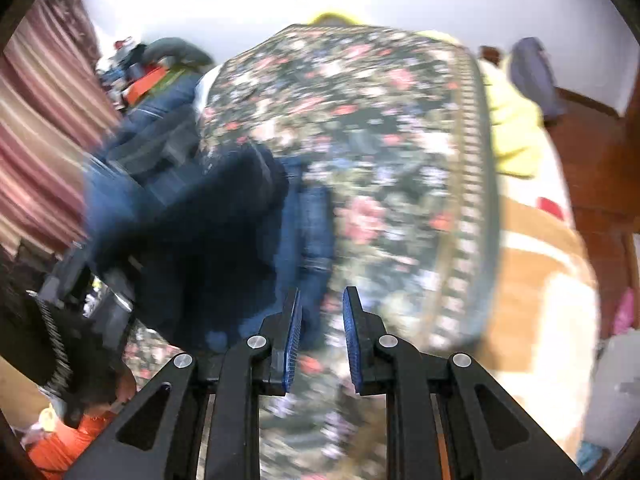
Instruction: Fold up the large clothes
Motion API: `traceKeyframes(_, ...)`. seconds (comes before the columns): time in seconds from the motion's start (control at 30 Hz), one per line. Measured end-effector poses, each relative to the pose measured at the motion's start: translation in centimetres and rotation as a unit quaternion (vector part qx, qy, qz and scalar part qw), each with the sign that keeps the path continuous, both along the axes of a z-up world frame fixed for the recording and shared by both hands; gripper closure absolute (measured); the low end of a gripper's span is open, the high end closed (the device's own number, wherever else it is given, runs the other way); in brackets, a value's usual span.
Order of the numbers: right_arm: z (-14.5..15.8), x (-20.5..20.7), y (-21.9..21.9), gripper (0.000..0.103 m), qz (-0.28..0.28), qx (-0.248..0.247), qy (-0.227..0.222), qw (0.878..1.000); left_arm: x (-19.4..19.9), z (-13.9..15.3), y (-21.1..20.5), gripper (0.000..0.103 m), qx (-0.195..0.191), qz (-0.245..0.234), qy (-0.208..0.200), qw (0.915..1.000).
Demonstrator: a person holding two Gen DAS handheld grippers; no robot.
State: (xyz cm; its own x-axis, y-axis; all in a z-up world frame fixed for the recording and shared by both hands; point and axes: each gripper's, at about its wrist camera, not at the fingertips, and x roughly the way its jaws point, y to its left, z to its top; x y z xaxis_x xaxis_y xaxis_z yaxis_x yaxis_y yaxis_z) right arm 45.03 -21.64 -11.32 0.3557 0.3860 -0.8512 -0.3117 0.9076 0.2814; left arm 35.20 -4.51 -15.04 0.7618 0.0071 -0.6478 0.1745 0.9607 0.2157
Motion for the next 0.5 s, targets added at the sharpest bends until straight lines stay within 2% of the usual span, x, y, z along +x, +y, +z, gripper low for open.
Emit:
traceKeyframes(0.03, 0.3, -0.5, -1.2, 0.087, -0.004, 0.001, -0.001, 1.0, 0.2, -1.8, -0.7, 0.081, 0.001, -0.013, 0.037, 0.9992)
traceKeyframes(0.1, 0.2, -1.2, -2.1, 0.087, -0.009, 0.006, 0.003, 1.0, 0.1, -4.2, -1.2, 0.079, 0.006, -0.019, 0.075, 0.997)
traceKeyframes(0.17, 0.5, -2.0, -2.6, 0.087, -0.006, 0.005, 0.003, 1.0, -0.3, -4.4, -1.2, 0.077, 0.009, -0.02, 0.08, 0.9966)
traceKeyframes(0.27, 0.7, -2.7, -1.3, 0.087, 0.01, -0.005, -0.006, 1.0, -1.0, -3.0, 0.1, 0.067, -0.039, -0.026, 0.103, 0.9936)
traceKeyframes(0.37, 1.0, -2.9, 1.2, 0.087, 0.035, -0.007, -0.022, 0.999, -1.9, -1.4, 1.0, 0.049, -0.085, -0.034, 0.116, 0.9889)
traceKeyframes(0.4, 1.4, -3.0, 1.9, 0.087, 0.043, -0.004, -0.029, 0.999, -2.5, -0.5, 1.6, 0.04, -0.1, -0.032, 0.115, 0.9877)
traceKeyframes(0.5, 2.7, -3.0, 4.6, 0.087, 0.068, 0.011, -0.051, 0.996, -4.2, 1.7, 3.9, 0.032, -0.117, -0.011, 0.082, 0.9897)
